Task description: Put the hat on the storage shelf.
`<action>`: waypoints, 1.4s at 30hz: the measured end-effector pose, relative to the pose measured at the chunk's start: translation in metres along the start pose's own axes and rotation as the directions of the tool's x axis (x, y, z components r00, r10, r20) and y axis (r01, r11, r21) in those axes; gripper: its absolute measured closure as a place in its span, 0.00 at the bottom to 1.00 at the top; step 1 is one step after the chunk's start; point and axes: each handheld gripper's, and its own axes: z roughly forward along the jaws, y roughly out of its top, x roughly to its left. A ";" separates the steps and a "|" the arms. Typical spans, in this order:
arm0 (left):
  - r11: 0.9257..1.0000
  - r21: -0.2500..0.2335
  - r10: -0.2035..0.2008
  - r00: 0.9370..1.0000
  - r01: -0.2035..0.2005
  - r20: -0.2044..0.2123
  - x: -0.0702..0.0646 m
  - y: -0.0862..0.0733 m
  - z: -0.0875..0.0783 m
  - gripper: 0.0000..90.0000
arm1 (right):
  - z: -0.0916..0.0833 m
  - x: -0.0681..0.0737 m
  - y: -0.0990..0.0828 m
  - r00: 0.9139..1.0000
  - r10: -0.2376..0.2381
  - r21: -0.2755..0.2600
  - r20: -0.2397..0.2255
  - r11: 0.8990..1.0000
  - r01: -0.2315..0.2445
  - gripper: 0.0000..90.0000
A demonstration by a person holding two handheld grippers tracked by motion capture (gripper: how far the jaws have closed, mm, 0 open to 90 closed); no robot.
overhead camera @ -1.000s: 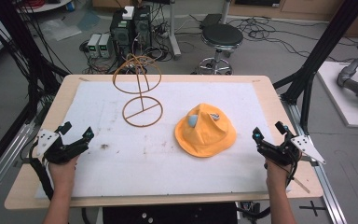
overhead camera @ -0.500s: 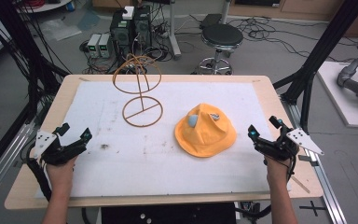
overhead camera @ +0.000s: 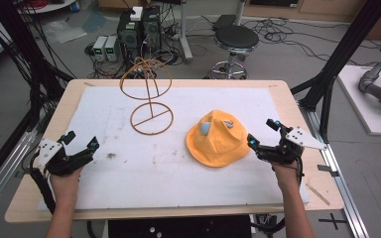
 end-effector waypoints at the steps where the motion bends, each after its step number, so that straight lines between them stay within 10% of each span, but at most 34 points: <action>1: 1.000 0.002 0.000 1.000 0.000 0.000 0.000 0.000 0.000 0.17 | 0.003 0.001 0.000 1.000 0.000 0.012 -0.012 1.000 0.000 0.08; 17: 1.000 0.008 0.000 1.000 0.000 0.003 -0.001 -0.001 0.001 0.17 | 0.052 0.013 -0.009 0.996 -0.068 0.221 -0.059 0.972 0.079 0.27; 25: 1.000 0.009 -0.001 1.000 0.001 0.001 -0.001 -0.002 0.001 0.17 | 0.076 0.021 -0.016 0.991 -0.116 0.318 -0.062 0.939 0.129 0.43; 42: 1.000 0.014 0.004 1.000 -0.004 0.002 0.000 -0.002 0.001 0.17 | 0.092 0.021 -0.023 0.999 -0.046 0.399 -0.020 0.915 0.050 0.91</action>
